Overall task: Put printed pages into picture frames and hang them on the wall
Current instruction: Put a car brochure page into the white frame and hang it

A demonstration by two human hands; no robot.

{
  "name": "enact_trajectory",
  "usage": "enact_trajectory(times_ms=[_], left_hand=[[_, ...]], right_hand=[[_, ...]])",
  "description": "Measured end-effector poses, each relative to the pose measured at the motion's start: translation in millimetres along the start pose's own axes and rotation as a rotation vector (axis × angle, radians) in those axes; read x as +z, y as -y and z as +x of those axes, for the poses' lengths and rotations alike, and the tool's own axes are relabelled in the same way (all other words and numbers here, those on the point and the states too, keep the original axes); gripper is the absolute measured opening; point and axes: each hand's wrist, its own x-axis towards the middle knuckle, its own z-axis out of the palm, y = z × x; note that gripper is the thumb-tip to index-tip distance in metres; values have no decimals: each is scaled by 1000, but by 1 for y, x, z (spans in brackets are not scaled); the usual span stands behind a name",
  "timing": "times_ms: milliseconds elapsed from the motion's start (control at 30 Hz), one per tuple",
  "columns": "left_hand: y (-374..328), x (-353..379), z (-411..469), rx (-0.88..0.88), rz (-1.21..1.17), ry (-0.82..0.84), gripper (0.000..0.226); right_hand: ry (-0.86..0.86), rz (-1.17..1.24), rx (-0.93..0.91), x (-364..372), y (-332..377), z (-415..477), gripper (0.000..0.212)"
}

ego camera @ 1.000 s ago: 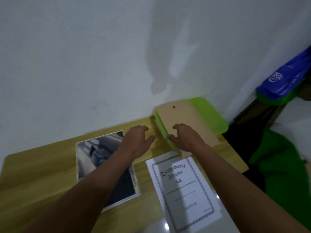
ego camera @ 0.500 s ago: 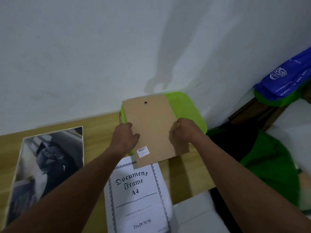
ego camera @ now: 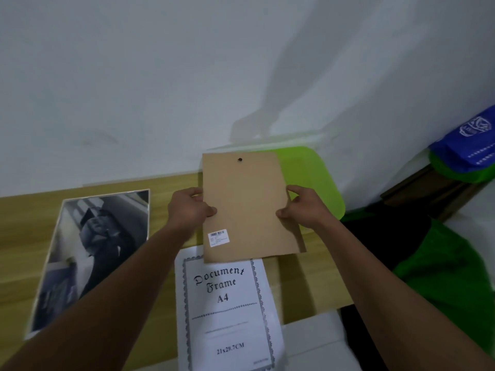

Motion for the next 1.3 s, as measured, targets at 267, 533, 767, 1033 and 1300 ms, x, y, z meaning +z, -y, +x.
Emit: enact_trajectory(times_ms=[267, 533, 767, 1033, 1300], left_hand=[[28, -120, -25, 24, -80, 23, 63], [80, -244, -27, 23, -76, -78, 68], [136, -303, -10, 37, 127, -176, 73], [168, -312, 22, 63, 300, -177, 74], [186, -303, 23, 81, 362, -178, 78]], right_hand=[[138, 148, -66, 75, 64, -60, 87], [178, 149, -87, 199, 112, -104, 74], [105, 80, -101, 302, 117, -106, 91], [5, -86, -120, 355, 109, -70, 83], [-20, -330, -179, 359, 103, -76, 50]])
